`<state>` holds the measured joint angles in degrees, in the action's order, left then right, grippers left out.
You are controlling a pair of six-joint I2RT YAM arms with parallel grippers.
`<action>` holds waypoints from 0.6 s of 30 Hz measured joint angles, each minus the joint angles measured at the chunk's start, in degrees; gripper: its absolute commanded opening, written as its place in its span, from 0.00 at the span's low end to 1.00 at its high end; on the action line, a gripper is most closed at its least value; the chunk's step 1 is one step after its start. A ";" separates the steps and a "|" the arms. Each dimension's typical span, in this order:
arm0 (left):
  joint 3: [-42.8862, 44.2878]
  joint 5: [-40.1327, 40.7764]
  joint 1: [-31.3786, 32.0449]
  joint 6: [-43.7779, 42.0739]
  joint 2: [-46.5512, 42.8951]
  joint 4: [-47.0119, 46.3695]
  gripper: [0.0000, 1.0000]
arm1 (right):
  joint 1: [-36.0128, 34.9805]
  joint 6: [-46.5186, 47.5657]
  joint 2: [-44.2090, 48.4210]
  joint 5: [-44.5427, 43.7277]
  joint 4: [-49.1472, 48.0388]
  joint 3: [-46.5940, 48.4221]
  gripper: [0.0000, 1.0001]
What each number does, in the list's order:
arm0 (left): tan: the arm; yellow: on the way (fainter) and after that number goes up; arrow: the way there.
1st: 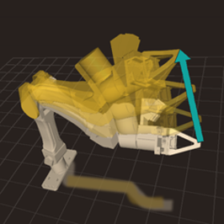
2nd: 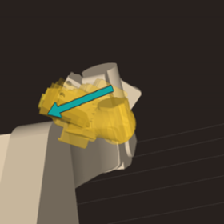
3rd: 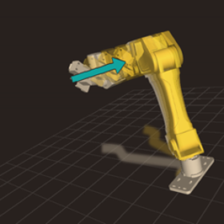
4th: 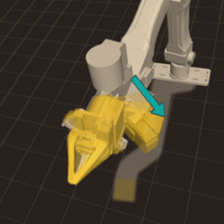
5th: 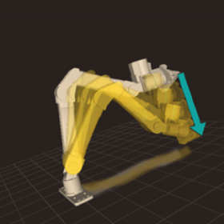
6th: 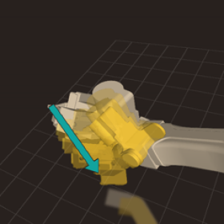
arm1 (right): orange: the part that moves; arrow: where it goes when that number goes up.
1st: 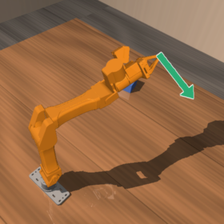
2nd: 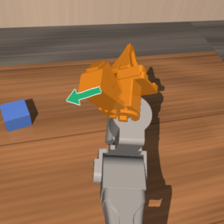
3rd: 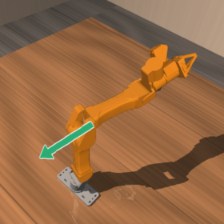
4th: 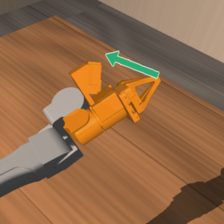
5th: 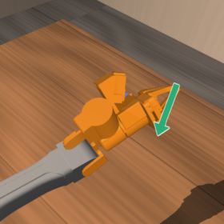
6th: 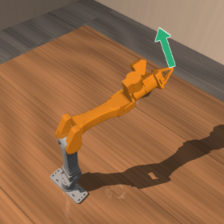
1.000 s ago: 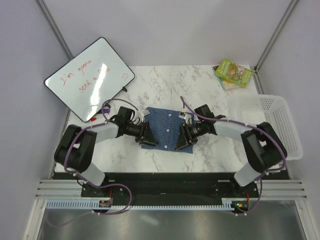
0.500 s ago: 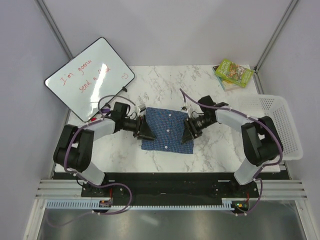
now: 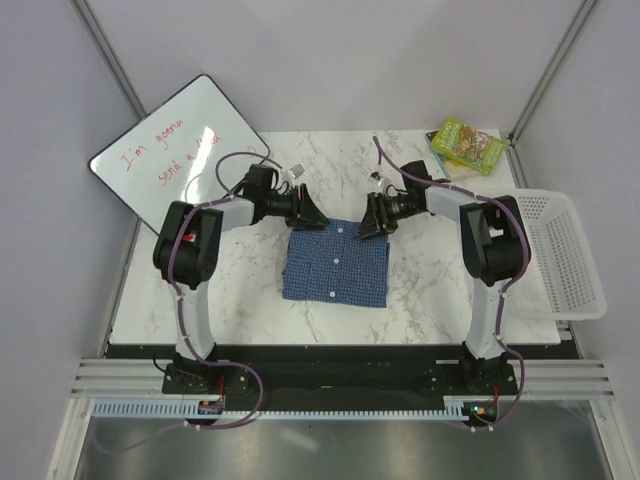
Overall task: Fold and stack the long sleeve shirts
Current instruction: Fold the shirt
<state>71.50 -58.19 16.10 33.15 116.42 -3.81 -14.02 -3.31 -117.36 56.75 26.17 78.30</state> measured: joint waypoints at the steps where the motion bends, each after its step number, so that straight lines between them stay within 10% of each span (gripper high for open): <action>1: 0.02 1.14 -0.39 1.14 2.14 0.20 0.48 | 1.29 -0.20 -1.66 -0.02 -0.13 0.81 0.52; 8: -5.29 4.94 -2.95 6.01 4.48 -0.24 0.45 | 4.57 1.38 -9.62 -2.71 3.78 8.96 0.49; 18: -31.08 0.98 6.62 4.04 -25.42 4.07 0.64 | -9.01 10.62 -18.75 -16.09 8.22 31.98 0.55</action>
<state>40.42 -57.21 22.72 37.19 91.00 0.25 -23.03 7.31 -136.11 40.66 34.39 110.28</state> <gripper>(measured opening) 0.588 0.503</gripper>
